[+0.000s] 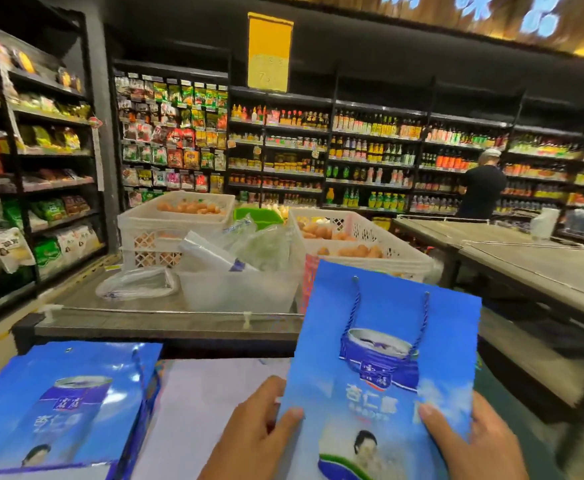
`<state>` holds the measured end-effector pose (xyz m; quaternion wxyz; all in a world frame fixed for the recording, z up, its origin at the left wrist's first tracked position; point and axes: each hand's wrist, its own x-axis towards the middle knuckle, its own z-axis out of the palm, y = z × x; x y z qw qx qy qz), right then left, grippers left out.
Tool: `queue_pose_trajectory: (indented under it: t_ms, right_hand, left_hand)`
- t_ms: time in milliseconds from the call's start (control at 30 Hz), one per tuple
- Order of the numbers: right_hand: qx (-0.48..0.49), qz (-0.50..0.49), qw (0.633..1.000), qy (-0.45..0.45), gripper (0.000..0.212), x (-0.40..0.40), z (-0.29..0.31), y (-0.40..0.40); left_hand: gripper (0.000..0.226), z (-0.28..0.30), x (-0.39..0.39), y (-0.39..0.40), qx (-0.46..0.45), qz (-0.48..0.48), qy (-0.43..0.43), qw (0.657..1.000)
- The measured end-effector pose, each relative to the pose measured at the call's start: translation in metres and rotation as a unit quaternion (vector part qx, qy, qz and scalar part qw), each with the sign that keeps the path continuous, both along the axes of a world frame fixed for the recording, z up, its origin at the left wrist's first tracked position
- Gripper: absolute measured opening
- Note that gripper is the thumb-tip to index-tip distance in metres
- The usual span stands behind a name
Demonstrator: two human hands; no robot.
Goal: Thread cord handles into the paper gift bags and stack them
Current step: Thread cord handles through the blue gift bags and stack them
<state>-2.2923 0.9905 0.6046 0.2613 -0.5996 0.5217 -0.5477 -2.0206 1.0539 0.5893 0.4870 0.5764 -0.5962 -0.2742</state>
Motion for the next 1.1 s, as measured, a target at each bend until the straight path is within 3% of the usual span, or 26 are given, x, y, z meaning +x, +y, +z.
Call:
queue_pose_trajectory:
  t_ms: [167,233,300,367,500,633,800,967,1033,1100]
  right_hand:
    - [0.016,-0.026,0.999,0.043,0.031,-0.039,0.019,-0.057]
    - [0.030,-0.063,0.992,0.105,0.030,-0.051,0.024,-0.080]
    - [0.086,-0.091,0.977,0.173,0.042,-0.060,0.022,-0.102]
    - [0.160,-0.087,0.950,0.252,0.051,-0.066,0.011,-0.118]
    - [0.210,-0.096,0.910,0.345,0.060,-0.056,-0.023,-0.132]
    - [0.184,-0.114,0.922,0.322,0.058,-0.059,-0.031,-0.140]
    - [0.132,-0.117,0.934,0.312,0.056,-0.083,-0.019,-0.153]
    - [0.128,-0.194,0.845,0.481,0.058,-0.079,-0.040,-0.154]
    - [0.080,-0.189,0.860,0.467,0.051,-0.079,-0.043,-0.154]
    - [0.052,-0.121,0.888,0.441,0.047,-0.079,-0.047,-0.154]
  left_hand:
    - [0.013,-0.005,-0.050,-0.054,0.012,-0.015,0.034,0.999]
    - [0.006,-0.006,-0.072,-0.075,0.018,-0.025,0.080,0.996]
    - [0.008,-0.011,-0.089,-0.094,0.044,-0.038,0.098,0.994]
    - [0.015,-0.026,-0.097,-0.110,0.074,-0.022,0.082,0.994]
    - [0.024,-0.054,-0.097,-0.126,0.102,0.041,0.038,0.993]
    - [0.028,-0.050,-0.102,-0.135,0.118,0.042,-0.004,0.992]
    - [0.041,-0.029,-0.108,-0.139,0.090,0.038,-0.131,0.987]
    - [0.032,-0.026,-0.116,-0.145,0.029,0.044,-0.307,0.950]
    - [0.035,-0.026,-0.120,-0.151,-0.053,0.063,-0.399,0.913]
    - [0.048,-0.027,-0.131,-0.155,-0.092,0.040,-0.454,0.885]
